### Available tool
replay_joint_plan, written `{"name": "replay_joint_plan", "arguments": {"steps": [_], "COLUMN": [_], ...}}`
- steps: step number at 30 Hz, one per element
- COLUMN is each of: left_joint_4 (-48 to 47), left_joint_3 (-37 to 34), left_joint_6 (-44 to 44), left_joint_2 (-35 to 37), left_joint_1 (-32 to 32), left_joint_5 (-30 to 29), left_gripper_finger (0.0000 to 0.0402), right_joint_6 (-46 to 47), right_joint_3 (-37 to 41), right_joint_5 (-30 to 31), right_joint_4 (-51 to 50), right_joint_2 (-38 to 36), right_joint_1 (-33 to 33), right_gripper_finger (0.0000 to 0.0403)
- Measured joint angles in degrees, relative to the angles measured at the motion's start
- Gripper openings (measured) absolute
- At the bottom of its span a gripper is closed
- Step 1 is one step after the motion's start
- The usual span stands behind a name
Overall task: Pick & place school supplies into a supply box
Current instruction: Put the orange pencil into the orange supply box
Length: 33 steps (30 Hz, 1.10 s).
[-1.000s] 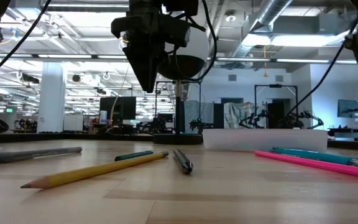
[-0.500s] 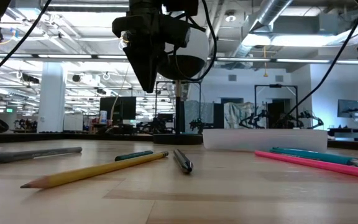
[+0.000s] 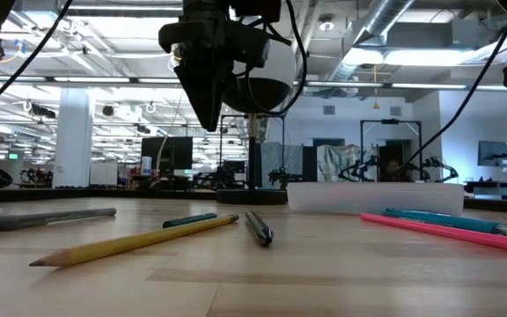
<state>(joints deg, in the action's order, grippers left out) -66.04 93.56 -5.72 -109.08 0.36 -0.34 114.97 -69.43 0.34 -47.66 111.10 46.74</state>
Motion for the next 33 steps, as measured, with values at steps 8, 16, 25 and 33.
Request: {"name": "replay_joint_plan", "arguments": {"steps": [8,16,25,33], "left_joint_4": [1.2,2.5,3.7,4.1], "left_joint_3": [0.0,0.0,0.0,0.0], "left_joint_6": [0.0,-0.8,-2.5,-2.6], "left_joint_2": [0.0,0.0,0.0,0.0], "left_joint_1": [0.0,0.0,0.0,0.0], "left_joint_5": [0.0,0.0,0.0,0.0], "left_gripper_finger": [0.0102,0.0103,0.0103,0.0102], "right_joint_6": [0.4,0.6,-0.6,-15.7], "right_joint_3": [-2.8,-7.4,-15.3,-15.5], "right_joint_5": [-0.6,0.0,5.8,8.0], "right_joint_4": [-3.0,-8.7,-25.8,-38.9], "right_joint_2": [0.3,0.2,-1.5,-4.3], "right_joint_1": [0.2,-0.1,-1.9,-8.2], "right_gripper_finger": [0.0007,0.0003,0.0002,0.0003]}}
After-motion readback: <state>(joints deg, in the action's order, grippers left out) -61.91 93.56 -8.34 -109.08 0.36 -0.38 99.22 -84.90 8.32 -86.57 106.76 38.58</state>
